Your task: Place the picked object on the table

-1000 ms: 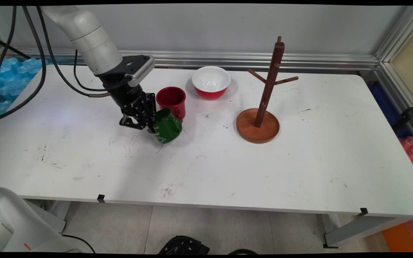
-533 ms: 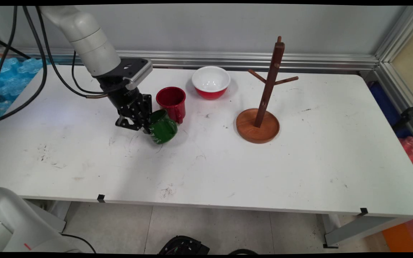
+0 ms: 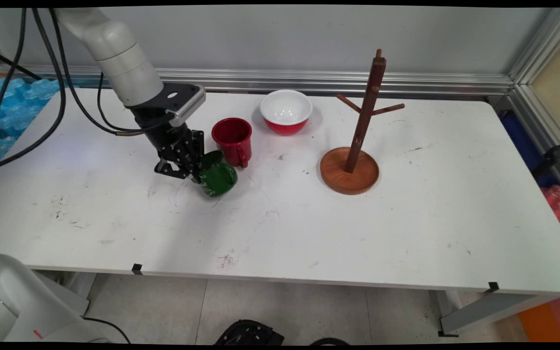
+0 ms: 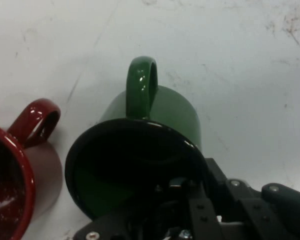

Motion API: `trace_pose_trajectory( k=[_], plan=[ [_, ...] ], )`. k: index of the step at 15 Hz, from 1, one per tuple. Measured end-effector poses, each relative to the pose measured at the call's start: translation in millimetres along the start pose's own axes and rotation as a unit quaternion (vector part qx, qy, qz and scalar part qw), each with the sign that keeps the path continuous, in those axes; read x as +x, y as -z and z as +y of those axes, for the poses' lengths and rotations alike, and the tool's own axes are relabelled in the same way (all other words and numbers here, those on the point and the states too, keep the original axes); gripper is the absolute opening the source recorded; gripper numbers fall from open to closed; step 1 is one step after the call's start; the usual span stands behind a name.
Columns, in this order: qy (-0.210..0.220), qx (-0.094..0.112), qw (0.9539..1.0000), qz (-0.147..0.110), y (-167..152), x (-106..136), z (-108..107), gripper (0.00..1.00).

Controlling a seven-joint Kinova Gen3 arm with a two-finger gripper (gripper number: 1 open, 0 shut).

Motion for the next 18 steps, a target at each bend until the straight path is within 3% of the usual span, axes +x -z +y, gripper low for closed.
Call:
trace_pose_trajectory(
  k=[17,18],
  plan=[
    [-0.015,0.0,0.9999,-0.004,-11,1,-4,0.0],
    [-0.015,0.0,0.9999,-0.003,-11,1,-4,1.0]
  ],
)
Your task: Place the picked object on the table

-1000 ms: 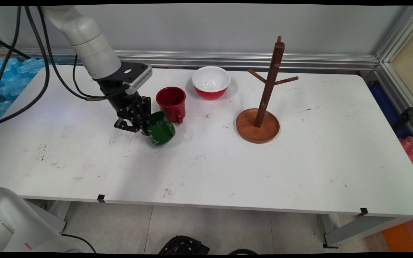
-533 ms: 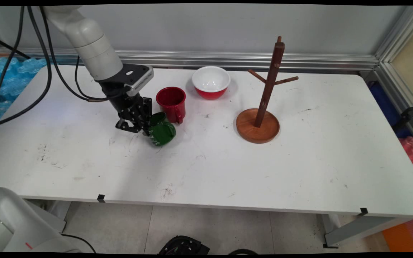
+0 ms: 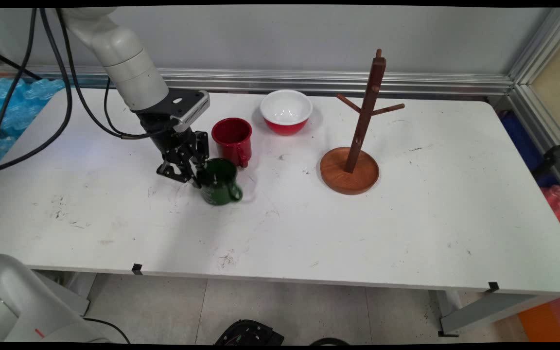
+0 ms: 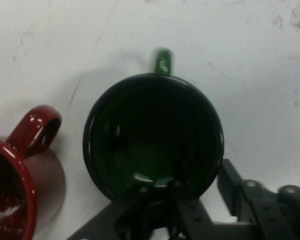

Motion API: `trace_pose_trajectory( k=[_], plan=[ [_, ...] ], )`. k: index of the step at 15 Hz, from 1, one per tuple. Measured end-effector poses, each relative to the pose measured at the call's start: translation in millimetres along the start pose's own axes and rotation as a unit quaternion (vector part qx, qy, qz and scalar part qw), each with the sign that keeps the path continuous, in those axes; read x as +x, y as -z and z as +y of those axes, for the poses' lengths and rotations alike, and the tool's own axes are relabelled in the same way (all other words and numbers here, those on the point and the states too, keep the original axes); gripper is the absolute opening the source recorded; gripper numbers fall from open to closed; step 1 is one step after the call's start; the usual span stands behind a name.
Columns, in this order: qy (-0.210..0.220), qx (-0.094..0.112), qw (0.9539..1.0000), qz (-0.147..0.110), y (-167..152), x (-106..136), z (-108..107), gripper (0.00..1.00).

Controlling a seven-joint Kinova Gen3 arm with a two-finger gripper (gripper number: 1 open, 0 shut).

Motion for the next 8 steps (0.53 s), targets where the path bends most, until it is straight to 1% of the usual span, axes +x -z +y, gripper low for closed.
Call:
trace_pose_trajectory(
  k=[8],
  plan=[
    [-0.003,-0.003,1.0,0.002,-2.2,0.7,0.3,1.0]
  ],
)
